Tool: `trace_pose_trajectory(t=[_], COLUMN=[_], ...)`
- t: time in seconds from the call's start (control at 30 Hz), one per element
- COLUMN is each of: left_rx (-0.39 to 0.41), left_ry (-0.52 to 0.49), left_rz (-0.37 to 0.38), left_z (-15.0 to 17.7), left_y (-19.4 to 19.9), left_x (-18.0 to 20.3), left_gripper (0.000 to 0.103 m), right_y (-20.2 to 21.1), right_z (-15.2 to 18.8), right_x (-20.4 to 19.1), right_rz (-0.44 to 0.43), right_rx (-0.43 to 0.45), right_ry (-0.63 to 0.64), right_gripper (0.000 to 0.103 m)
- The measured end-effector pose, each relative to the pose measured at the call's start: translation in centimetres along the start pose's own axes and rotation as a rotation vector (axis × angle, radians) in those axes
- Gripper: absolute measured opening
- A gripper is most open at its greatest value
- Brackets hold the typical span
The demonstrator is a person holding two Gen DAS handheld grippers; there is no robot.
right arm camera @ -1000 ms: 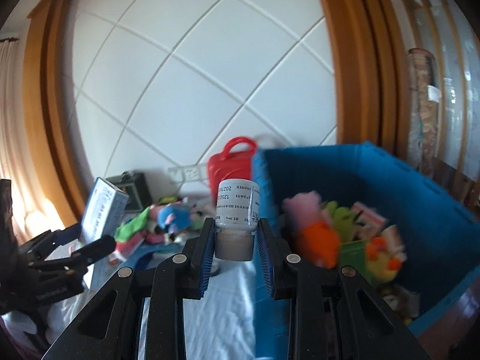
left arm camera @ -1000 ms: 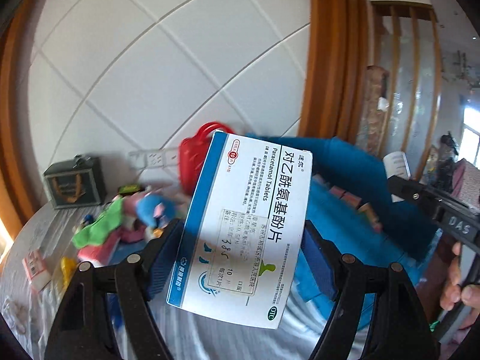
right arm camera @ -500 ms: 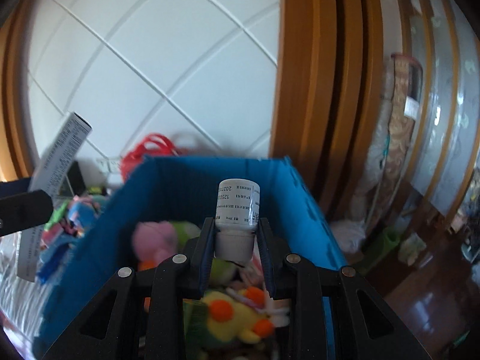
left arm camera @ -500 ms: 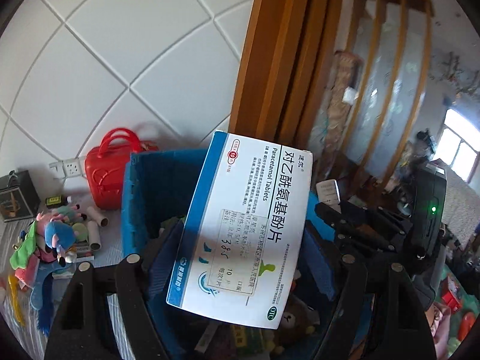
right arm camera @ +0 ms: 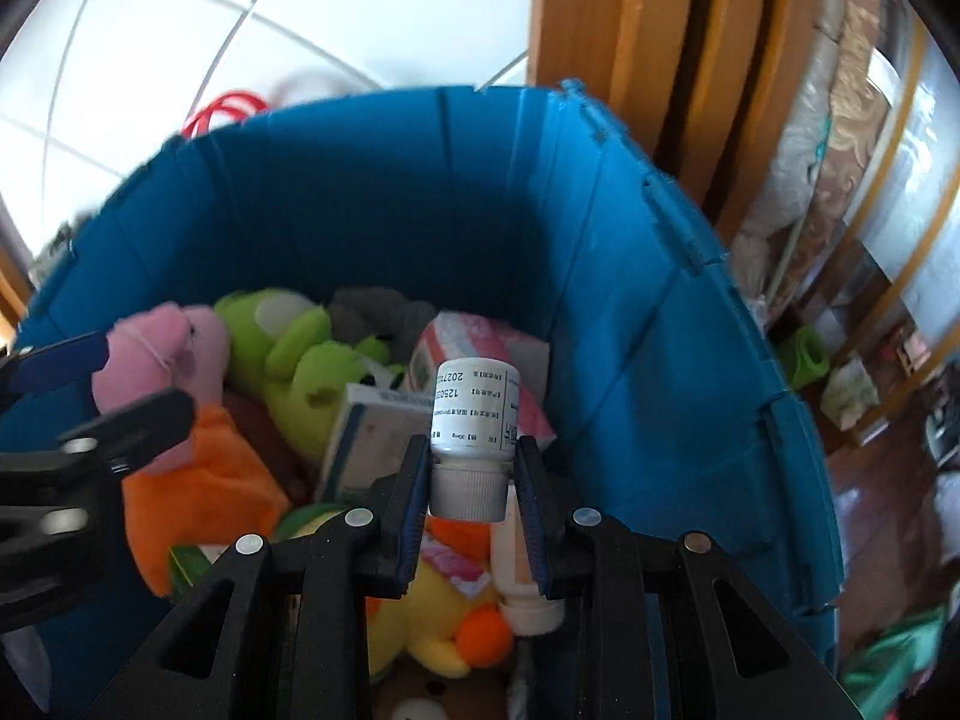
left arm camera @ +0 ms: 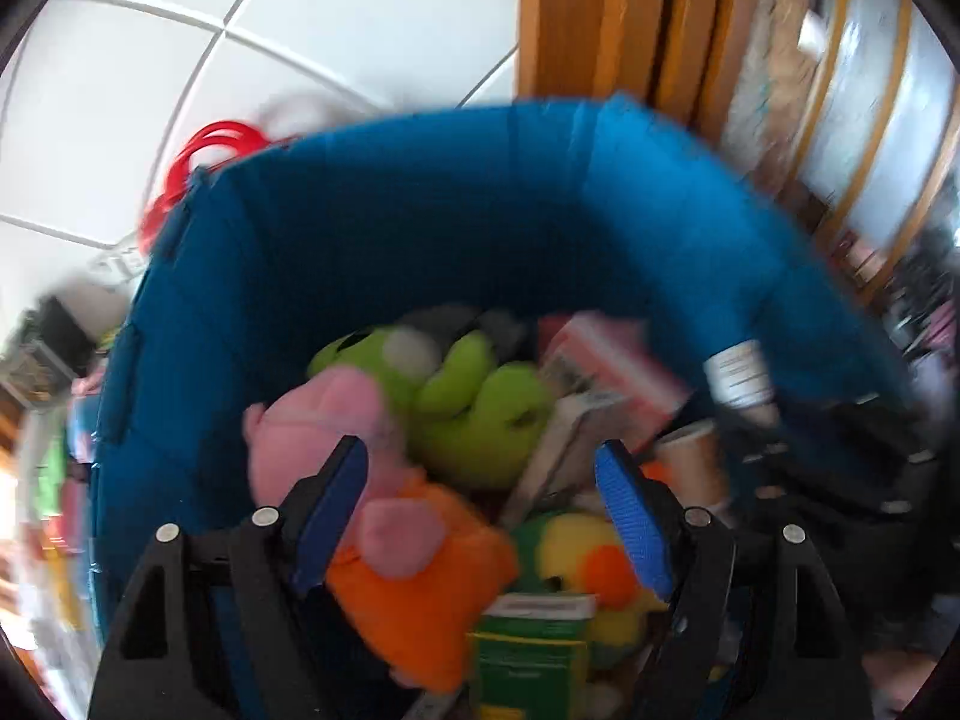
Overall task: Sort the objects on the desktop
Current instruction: 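Open both tools to drop box and bottle into the crate, then withdraw both open tools from the crate back toward the pile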
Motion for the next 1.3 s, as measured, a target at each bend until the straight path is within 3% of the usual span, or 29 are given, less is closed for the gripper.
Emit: trace_pose_trajectory(t=[0.2, 0.3, 0.43, 0.67, 0.83, 1.03, 1.13, 1.3], left_rx=[0.006, -0.029, -0.094, -0.089, -0.084, 0.007, 0.045, 0.196], left_ry=[0.0, 0.017, 0.054, 0.06, 0.059, 0.035, 0.035, 0.014], left_rz=[-0.037, -0.055, -0.015, -0.015, -0.018, -0.034, 0.001, 0.004], left_z=[0.6, 0.6, 0.8, 0.8, 0.7, 1.0, 1.7, 3.8], left_y=[0.1, -0.5, -1.7, -1.6, -1.3, 1.4, 3.8, 11.4], left_x=[0.1, -0.5, -1.4, -1.4, -1.5, -1.9, -2.3, -4.6], left_gripper=[0.078, 0.078, 0.078, 0.078, 0.078, 0.078, 0.078, 0.078], right_y=[0.0, -0.4, -0.9, -1.0, -1.7, -2.1, -1.9, -0.5], right_z=[0.7, 0.4, 0.2, 0.3, 0.4, 0.6, 0.7, 0.8], right_x=[-0.5, -0.4, -1.1, -1.1, -1.0, -1.5, -2.1, -3.4], right_rz=[-0.016, -0.014, -0.008, 0.028, 0.026, 0.001, -0.021, -0.077], right_rx=[-0.02, -0.04, -0.055, -0.073, -0.11, -0.14, -0.136, -0.1], right_ry=[0.015, 0.016, 0.039, -0.025, -0.033, -0.024, -0.006, 0.04], right_gripper=[0.028, 0.029, 0.046, 0.087, 0.102, 0.102, 0.102, 0.103])
Point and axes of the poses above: each gripper's, at about its wrist camera, not at the fingertips, and y roughly against the way its jaws point, x to its right, z to its underside, the point moved 1 cm from there along -y, roughly the way its jaws point, and after that the axes turned 7 degrees about -x, right-handed, at the moved point
